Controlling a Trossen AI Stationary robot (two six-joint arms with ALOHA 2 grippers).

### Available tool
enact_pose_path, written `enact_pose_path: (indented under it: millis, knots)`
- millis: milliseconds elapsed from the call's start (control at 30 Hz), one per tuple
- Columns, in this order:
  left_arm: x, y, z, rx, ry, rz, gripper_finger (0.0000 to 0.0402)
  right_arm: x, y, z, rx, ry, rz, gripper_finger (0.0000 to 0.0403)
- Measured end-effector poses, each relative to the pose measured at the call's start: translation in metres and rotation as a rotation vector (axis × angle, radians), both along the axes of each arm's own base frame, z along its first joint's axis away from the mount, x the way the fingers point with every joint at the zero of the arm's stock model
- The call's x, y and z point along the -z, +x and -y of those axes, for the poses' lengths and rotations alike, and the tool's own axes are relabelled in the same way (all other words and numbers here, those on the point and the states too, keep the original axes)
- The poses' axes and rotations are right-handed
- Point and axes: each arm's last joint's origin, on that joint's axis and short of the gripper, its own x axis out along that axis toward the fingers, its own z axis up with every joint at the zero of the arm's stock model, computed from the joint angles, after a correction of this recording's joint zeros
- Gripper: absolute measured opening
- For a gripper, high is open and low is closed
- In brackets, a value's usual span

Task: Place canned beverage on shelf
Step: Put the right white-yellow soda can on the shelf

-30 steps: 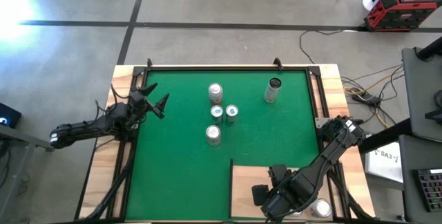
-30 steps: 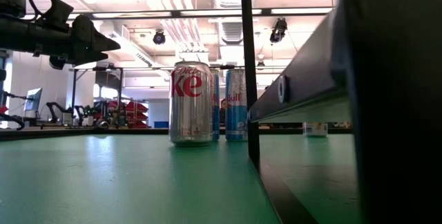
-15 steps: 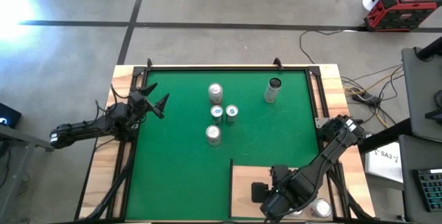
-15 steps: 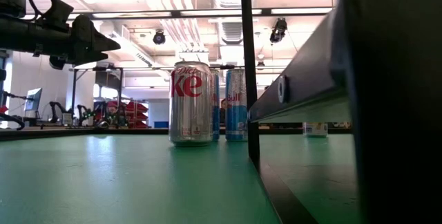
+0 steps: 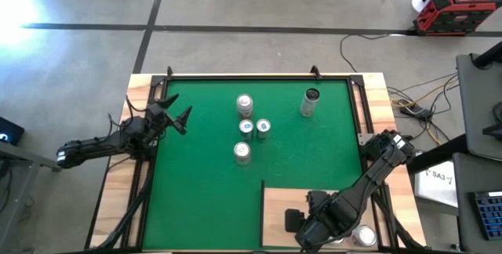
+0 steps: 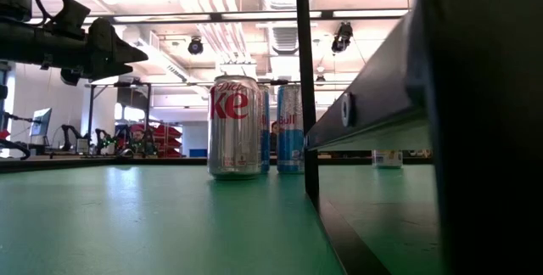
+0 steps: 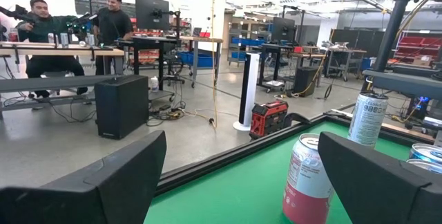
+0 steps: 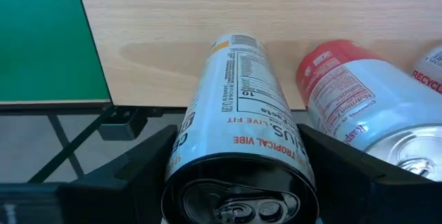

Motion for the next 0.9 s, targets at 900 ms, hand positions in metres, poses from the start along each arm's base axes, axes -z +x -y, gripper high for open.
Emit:
enact_pose_path:
  millis: [900]
  knots:
    - [-0.0001,0.0000,0.0000,0.000,0.000,0.000,0.0363,0.0039,-0.0020,-0.0036,-0.025,0.010,-0.028,0.0346]
